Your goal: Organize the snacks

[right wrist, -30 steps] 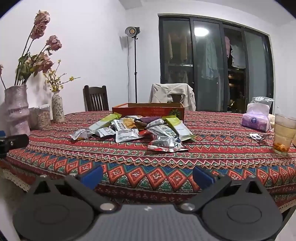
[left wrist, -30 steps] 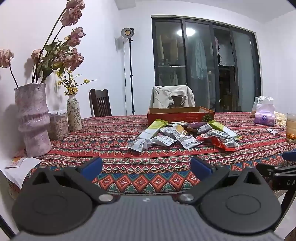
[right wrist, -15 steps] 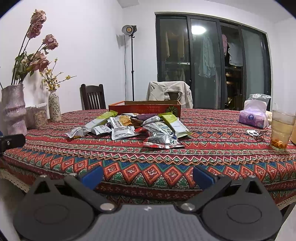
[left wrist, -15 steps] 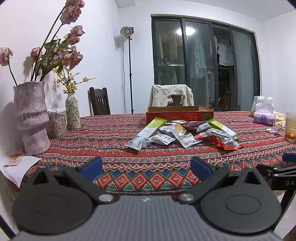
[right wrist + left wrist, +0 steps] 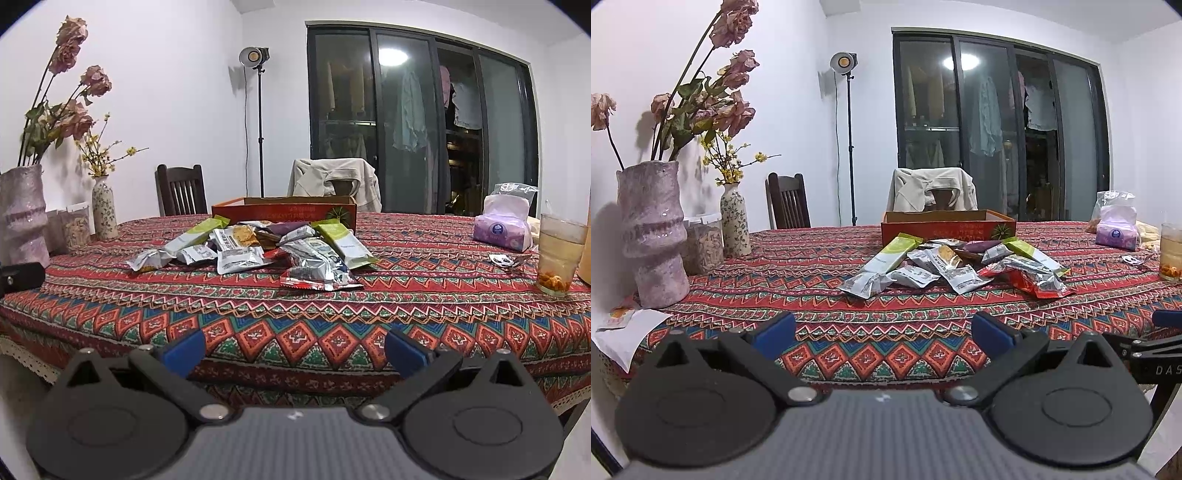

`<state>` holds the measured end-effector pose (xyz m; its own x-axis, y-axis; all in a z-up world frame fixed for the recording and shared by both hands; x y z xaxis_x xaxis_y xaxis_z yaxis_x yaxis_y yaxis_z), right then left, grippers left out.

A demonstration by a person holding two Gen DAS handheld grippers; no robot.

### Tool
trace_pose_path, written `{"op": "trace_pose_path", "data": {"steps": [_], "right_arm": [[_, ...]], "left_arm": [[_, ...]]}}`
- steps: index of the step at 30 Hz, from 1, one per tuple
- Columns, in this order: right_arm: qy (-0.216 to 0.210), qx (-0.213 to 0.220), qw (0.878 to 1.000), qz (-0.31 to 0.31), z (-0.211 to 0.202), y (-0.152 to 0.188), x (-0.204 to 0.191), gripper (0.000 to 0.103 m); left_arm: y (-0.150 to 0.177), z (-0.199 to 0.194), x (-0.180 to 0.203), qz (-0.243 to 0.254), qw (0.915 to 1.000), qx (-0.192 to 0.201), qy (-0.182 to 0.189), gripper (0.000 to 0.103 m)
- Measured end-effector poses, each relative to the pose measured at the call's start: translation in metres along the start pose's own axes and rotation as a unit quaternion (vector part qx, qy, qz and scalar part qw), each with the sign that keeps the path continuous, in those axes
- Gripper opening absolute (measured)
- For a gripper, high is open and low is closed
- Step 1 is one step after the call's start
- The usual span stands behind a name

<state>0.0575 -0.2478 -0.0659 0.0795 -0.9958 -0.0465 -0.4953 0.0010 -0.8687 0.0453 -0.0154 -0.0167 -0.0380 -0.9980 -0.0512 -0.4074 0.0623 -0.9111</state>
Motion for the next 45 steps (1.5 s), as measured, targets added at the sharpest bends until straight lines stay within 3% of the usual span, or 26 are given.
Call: {"op": "trace_pose_path", "data": {"steps": [45], "right_arm": [[0.010,0.011,1.000,-0.006,0.0004,-0.0028,0.0044,0.103]], "left_arm": [[-0.0011,0.0015,-0.0001,0.005,1.0000,-0.003,-0.007,0.103]]}}
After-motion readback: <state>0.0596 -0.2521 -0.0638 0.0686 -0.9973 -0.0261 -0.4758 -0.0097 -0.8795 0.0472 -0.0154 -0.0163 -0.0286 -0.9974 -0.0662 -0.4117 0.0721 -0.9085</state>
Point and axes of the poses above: each gripper's, at about its wrist camera, not at the fingertips, and z roughly the way its jaws point, x to its right, y to its underside, the point moved 5 cm from there along z, roughly the way its jaws point, and after that the axes turned 9 degrees about -x, right-handed, at the moved point
